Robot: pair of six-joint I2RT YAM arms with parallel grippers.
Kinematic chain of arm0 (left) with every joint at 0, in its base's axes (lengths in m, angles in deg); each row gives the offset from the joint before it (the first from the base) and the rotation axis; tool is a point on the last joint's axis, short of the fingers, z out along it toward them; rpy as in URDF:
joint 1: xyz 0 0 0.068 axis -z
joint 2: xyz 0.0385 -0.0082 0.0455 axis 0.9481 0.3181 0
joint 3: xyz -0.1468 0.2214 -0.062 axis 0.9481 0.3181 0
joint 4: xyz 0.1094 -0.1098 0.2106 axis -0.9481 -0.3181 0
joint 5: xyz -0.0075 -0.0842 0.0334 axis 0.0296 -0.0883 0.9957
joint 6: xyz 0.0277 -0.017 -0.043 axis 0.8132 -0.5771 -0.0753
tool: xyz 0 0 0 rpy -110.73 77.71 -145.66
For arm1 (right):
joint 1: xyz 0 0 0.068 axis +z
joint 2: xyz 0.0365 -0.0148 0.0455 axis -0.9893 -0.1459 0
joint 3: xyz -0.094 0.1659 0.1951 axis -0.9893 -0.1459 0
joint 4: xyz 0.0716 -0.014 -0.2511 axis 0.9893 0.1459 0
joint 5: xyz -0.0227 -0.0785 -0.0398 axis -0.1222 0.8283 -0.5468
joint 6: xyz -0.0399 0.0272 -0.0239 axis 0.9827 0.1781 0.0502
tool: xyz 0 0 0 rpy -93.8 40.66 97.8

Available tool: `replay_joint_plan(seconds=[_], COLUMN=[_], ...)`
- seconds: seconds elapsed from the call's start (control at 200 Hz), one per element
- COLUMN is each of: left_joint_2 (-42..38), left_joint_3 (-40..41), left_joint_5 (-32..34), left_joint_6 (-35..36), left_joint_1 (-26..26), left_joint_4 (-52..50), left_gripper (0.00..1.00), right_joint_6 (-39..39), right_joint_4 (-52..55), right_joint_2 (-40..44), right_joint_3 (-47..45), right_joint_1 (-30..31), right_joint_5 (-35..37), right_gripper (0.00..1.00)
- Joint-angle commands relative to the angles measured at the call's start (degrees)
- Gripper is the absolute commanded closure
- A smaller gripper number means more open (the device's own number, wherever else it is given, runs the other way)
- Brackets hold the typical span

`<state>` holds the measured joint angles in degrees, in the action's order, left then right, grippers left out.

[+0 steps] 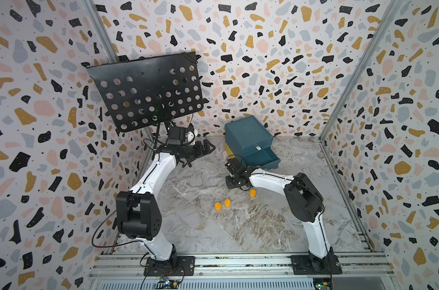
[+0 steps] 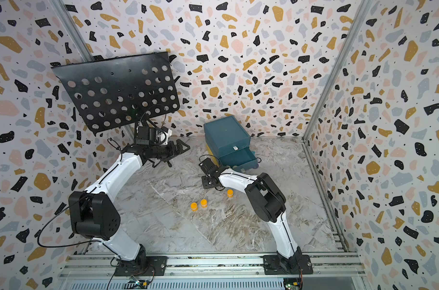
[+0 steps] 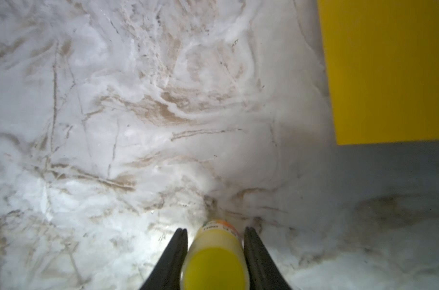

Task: Put the paint cans in the drawer according to color
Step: Pick up the paint can at the center of the board, then place the paint can in the drawer.

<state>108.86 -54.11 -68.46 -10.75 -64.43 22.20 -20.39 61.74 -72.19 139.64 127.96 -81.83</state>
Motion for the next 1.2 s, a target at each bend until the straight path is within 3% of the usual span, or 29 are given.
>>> replay_joint_plan(seconds=[0.0,0.17,0.32,0.696,1.081,1.152,1.197], left_joint_2=[-0.27,0.14,6.33,24.86,31.86,32.06,31.86], left_joint_3=[-1.9,-10.5,-23.37,-44.54,-48.12,-47.39,-46.38], left_joint_5=[-0.89,-0.9,3.59,4.05,4.48,4.33,4.28], left_joint_6=[0.34,-2.7,-0.36,-1.76,-0.17,0.46,1.03], left_joint_1=[0.33,4.11,9.81,13.31,13.34,13.34,13.32], left_joint_4=[-0.84,-4.84,-12.24,-18.46,-19.12,-19.59,-19.81], left_gripper=[0.0,0.0,0.0,0.0,0.0,0.0,0.0], right_joint_6=[2.33,5.66,5.69,7.87,10.91,11.13,11.22], right_joint_4=[2.62,7.22,9.97,10.26,10.3,10.53,10.28], right_joint_2=[10.59,21.46,25.96,21.65,14.36,13.69,13.57], right_joint_3=[0.68,0.37,1.25,2.36,3.96,3.72,3.29], right_joint_1=[-0.03,-0.96,-6.1,-17.78,-18.84,-18.84,-18.84], right_joint_5=[0.38,2.15,-3.18,-8.5,-5.27,-4.91,-5.24], right_gripper=[0.81,0.84,0.84,0.85,0.86,0.83,0.76])
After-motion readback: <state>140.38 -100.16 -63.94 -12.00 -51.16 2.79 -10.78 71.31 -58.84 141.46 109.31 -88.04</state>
